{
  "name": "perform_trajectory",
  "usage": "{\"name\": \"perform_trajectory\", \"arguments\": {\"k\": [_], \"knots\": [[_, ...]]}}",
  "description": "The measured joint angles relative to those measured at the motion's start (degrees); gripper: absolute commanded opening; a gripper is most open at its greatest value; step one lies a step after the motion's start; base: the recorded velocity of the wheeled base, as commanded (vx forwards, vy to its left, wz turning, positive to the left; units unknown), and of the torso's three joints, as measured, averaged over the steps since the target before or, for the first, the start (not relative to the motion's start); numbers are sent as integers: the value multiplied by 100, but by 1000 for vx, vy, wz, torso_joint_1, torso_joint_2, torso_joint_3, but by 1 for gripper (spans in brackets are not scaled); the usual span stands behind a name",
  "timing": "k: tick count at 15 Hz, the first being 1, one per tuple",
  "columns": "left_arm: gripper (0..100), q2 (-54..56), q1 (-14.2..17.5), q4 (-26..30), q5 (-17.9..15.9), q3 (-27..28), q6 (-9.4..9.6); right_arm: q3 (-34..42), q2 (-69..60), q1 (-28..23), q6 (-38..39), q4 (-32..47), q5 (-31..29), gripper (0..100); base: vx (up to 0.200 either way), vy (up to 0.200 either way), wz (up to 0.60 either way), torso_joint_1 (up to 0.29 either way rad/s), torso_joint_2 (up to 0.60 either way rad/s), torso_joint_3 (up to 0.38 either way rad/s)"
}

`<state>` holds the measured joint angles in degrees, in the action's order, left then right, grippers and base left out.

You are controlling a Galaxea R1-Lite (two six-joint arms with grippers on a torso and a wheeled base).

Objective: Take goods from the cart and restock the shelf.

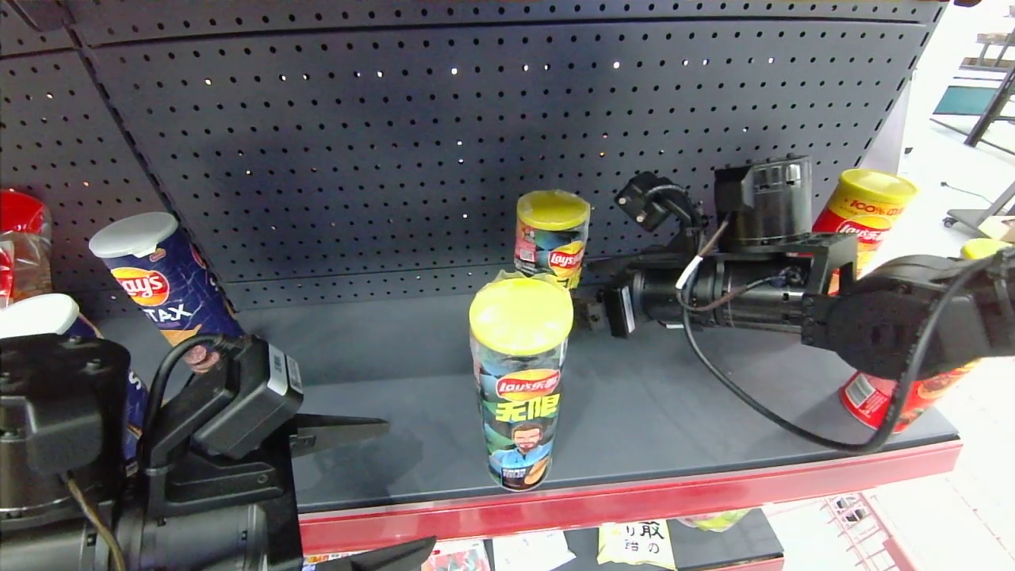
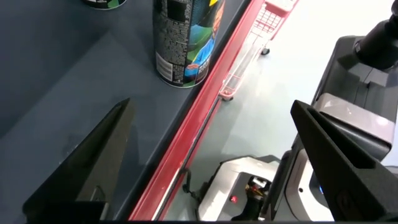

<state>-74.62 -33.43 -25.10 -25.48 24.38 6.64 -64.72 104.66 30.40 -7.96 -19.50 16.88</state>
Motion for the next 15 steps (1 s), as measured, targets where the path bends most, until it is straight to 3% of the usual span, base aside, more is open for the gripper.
{"name": "perform_trajectory", "arguments": {"k": [2,4,8,10,15], "knots": [[100,-32,38,4,5,-16,-227,474,-367,-17,13,-4,-50,100,0,0,0,0,0,0],[100,-101,143,0,5,-13,-325,974,-769,-94,83,-6,-71,100,0,0,0,0,0,0],[100,-236,280,212,39,52,-330,1938,-1720,-328,112,-6,-79,100,0,0,0,0,0,0],[100,-265,306,694,252,48,-319,2347,-2236,-375,115,-4,-219,100,0,0,0,0,0,0],[100,-647,322,791,818,98,-282,2751,-3305,-524,134,5,-435,100,0,0,0,0,0,0]]}}
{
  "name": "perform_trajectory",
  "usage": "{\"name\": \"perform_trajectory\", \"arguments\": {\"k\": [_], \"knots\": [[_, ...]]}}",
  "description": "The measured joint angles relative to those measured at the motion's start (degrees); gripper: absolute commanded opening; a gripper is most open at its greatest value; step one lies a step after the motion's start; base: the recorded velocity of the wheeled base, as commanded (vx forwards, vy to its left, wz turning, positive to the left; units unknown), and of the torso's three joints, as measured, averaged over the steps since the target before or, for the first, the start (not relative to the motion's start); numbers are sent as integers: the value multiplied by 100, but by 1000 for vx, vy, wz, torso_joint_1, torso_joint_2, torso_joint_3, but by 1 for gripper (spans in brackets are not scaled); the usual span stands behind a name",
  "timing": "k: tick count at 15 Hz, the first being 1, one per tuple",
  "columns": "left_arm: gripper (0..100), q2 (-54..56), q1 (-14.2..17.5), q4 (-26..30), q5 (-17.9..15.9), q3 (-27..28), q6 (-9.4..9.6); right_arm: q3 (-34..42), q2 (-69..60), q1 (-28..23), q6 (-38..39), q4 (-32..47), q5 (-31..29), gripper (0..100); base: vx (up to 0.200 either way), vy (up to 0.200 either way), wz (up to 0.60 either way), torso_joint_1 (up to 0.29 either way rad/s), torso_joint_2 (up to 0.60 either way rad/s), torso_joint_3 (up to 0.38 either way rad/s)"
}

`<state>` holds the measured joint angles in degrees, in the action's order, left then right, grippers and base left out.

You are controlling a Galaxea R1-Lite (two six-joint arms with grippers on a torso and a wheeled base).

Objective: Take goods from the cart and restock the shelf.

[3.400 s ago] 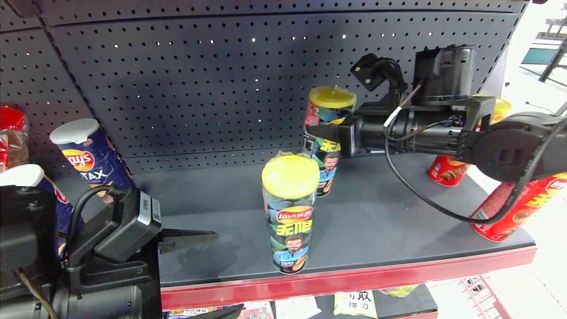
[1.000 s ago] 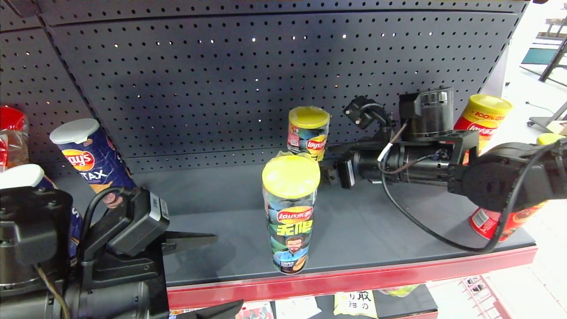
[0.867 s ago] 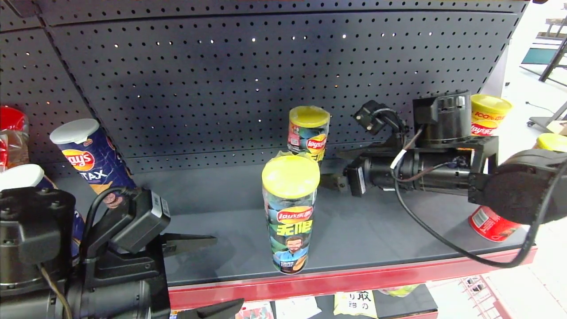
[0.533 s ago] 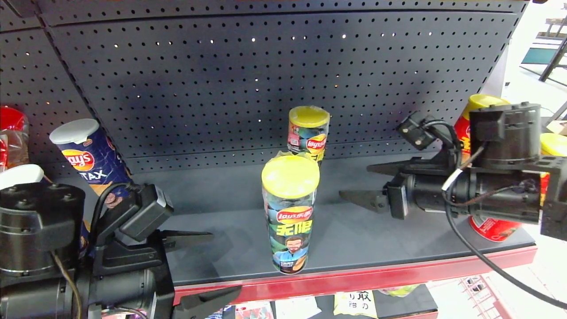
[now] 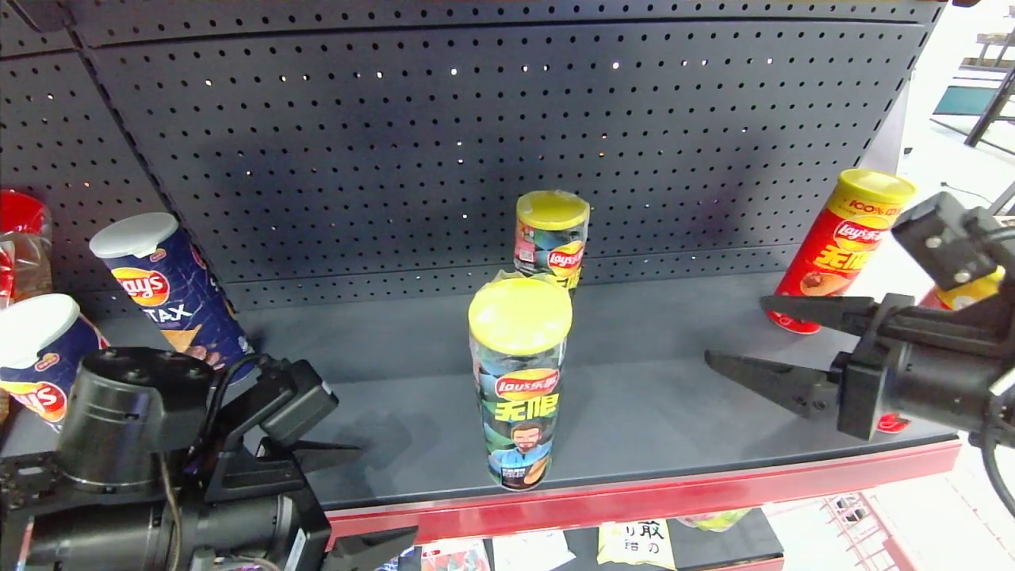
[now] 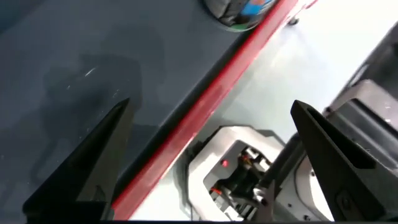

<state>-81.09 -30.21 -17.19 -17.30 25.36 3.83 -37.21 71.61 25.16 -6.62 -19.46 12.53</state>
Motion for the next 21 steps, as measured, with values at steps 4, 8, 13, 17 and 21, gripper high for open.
{"name": "perform_trajectory", "arguments": {"k": [4,8,13,17,21], "knots": [[100,-557,-11,-16,362,374,5,20,-736,-207,28,16,-6,100,0,0,0,0,0,0],[100,-1089,-27,-24,380,1061,5,94,-1215,-656,202,55,0,100,0,0,0,0,0,0],[100,-1519,-99,-29,384,1432,5,116,-1406,-796,252,50,0,100,0,0,0,0,0,0],[100,-1780,-149,-68,386,1629,5,102,-1431,-817,252,50,0,100,0,0,0,0,0,0],[100,-1960,-184,-73,386,1792,-2,102,-1436,-822,252,50,-2,100,0,0,0,0,0,0]]}}
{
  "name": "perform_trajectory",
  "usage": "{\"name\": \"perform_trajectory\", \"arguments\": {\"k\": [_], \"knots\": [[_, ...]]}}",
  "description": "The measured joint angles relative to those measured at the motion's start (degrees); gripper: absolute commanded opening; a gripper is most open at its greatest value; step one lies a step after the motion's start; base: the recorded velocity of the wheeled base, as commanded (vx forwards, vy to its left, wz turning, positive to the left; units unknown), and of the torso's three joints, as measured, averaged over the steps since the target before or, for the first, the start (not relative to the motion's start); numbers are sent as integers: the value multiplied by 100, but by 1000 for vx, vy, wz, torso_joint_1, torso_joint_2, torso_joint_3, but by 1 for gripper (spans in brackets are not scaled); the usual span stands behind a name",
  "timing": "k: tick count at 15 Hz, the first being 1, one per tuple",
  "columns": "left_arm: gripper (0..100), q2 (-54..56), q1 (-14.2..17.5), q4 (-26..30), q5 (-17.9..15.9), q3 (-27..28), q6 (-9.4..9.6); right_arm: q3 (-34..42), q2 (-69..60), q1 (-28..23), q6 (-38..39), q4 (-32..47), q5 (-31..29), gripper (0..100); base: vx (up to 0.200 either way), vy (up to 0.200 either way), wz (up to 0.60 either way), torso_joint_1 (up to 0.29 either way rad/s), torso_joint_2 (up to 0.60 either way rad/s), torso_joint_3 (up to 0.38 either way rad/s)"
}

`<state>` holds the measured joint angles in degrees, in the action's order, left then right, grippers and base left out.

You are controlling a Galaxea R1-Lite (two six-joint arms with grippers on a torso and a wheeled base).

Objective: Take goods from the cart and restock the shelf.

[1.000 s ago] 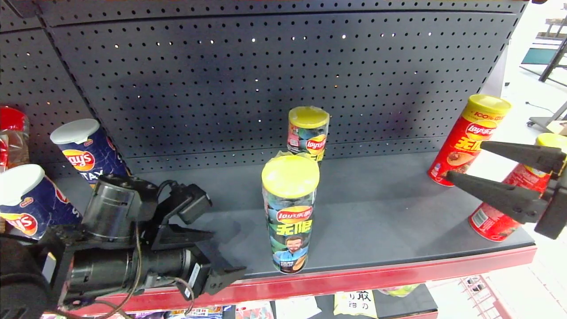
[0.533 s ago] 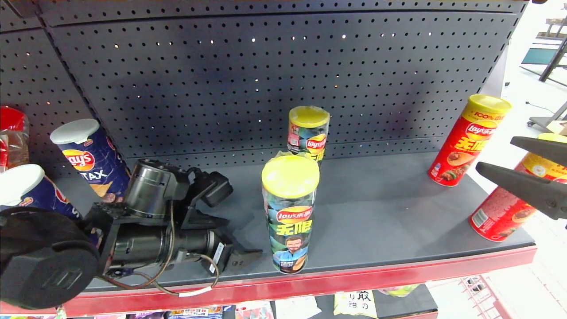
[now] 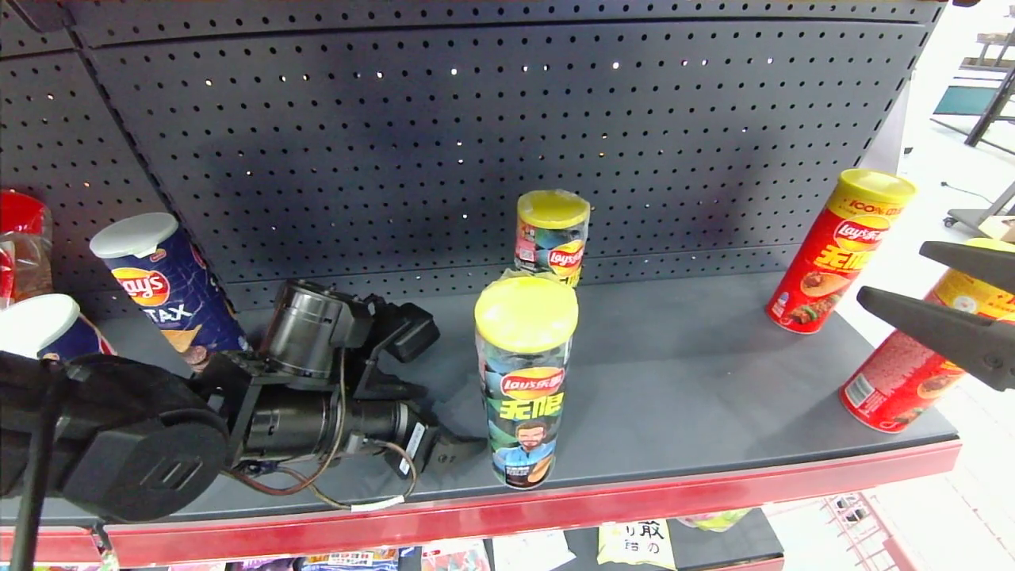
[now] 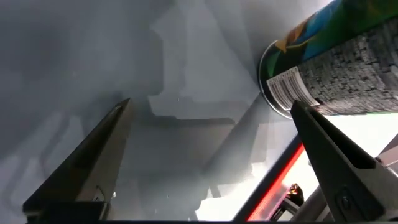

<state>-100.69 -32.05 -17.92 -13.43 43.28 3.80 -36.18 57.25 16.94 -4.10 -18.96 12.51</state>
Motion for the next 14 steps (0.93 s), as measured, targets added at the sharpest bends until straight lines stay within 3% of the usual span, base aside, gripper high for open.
{"name": "perform_trajectory", "arguments": {"k": [14], "knots": [[100,-361,-162,0,9,383,-30,55,-52,-35,0,10,-2,100,0,0,0,0,0,0]]}}
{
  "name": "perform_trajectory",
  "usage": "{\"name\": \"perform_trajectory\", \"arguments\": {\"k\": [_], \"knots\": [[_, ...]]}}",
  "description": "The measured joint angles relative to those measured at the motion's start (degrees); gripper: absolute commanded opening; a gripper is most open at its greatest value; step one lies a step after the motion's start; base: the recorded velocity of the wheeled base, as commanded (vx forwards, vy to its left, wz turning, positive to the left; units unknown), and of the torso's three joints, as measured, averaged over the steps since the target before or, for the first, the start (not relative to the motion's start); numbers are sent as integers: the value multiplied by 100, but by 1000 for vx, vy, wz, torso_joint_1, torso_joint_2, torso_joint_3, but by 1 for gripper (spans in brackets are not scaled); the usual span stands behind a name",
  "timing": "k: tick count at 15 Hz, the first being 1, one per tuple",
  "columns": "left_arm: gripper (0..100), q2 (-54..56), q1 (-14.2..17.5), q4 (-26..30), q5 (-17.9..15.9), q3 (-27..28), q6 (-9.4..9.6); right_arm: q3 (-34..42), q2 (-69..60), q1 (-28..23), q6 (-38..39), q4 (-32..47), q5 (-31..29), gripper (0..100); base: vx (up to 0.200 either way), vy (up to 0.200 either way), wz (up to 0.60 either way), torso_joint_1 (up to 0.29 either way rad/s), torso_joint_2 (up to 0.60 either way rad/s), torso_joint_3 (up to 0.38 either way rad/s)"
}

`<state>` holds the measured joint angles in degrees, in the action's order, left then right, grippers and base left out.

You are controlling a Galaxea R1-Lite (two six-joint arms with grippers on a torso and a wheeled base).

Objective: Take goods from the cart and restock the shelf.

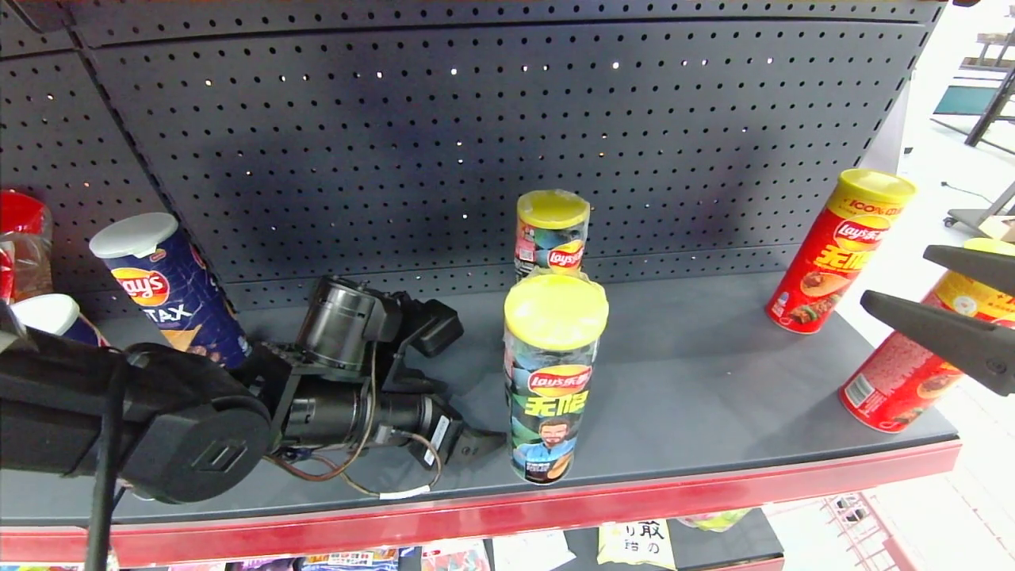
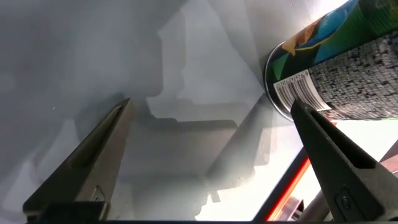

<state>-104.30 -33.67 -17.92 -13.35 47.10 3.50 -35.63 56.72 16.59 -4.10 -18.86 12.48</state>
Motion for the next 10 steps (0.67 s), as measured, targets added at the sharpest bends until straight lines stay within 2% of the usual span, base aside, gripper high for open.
{"name": "perform_trajectory", "arguments": {"k": [10], "knots": [[100,-132,-84,2,7,157,2,101,-52,-2,11,-2,-4,100,0,0,0,0,0,0]]}}
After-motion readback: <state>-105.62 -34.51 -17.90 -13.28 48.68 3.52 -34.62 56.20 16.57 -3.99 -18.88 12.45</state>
